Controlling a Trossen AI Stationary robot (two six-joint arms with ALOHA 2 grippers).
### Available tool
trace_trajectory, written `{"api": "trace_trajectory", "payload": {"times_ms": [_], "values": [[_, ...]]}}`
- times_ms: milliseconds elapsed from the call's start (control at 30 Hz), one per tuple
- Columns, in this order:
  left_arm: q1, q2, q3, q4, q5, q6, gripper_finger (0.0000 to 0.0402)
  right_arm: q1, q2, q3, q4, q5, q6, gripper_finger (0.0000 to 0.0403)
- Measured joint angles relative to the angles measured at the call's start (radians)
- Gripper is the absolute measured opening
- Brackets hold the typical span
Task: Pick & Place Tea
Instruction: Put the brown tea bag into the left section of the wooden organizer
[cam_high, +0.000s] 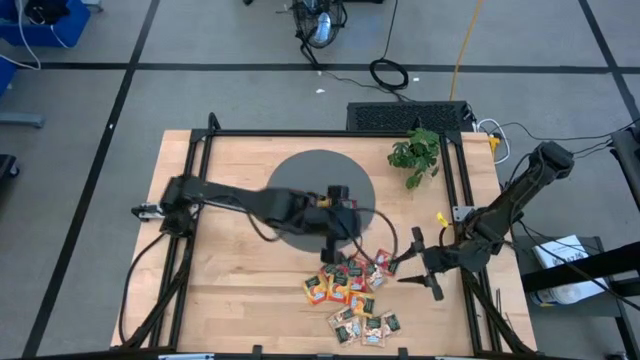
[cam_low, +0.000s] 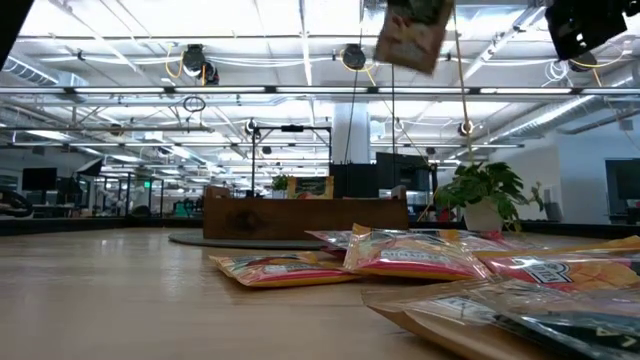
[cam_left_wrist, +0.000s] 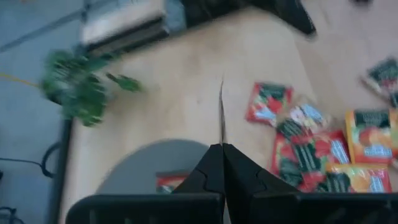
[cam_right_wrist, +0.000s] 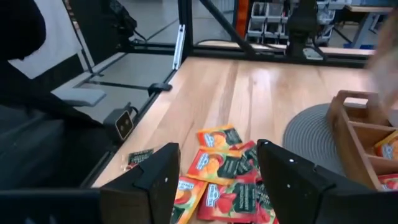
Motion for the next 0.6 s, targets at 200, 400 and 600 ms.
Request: {"api": "trace_trajectory", "payload": {"times_ms": [200, 400, 600], "values": [[0.047, -0.162, -0.083, 0.001, -0.015, 0.016, 0.0, -0.002, 0.024, 0.0, 0.009, 0.002, -0.006, 0.0201], [0.13, -0.392, -0.371, 0.094, -0.004, -0.003, 0.0, -0.003, 0.043, 0.0, 0.013, 0.08, -0.053, 0.0201], [0.158, -0.63, -0.797, 0.375, 0.036, -0.016, 0.0, -0.051, 0.048, 0.0, 0.021, 0.226, -0.1, 0.0201]]}}
